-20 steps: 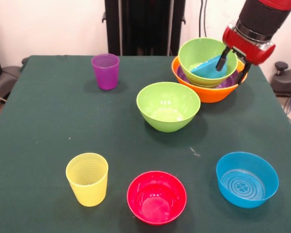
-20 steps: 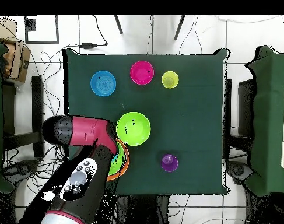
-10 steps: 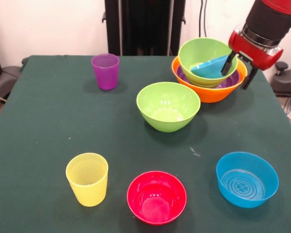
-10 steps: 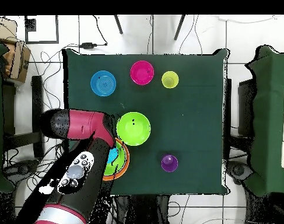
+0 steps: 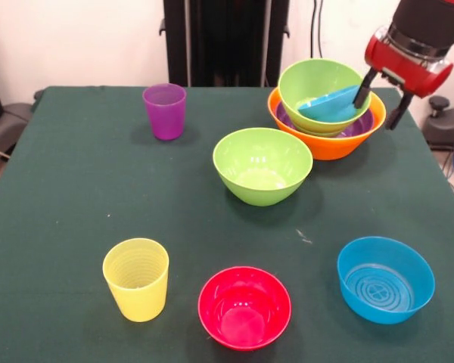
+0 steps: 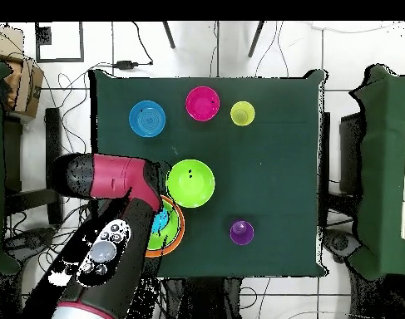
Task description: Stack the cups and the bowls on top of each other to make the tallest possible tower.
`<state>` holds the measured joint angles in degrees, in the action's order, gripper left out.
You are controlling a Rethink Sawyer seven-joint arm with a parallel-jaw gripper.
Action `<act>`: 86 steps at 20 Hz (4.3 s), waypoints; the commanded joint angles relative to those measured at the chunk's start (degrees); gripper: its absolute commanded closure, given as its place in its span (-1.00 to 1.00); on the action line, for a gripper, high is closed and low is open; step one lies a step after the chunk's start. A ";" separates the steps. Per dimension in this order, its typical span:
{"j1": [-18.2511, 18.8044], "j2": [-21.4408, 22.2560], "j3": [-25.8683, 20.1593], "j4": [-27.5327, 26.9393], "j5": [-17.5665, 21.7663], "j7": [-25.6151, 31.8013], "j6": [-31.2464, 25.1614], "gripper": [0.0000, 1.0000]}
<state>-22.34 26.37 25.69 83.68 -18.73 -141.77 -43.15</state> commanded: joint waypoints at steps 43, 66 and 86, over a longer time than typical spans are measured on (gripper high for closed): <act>8.58 9.23 -7.41 21.74 2.94 -2.47 13.18 -1.00; 10.21 6.26 -7.37 19.18 2.30 -3.48 15.00 -1.00; 2.23 2.50 -6.01 17.07 -1.17 -11.19 14.96 -1.00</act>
<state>-18.36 33.60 24.14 103.66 -18.76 -141.77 -29.96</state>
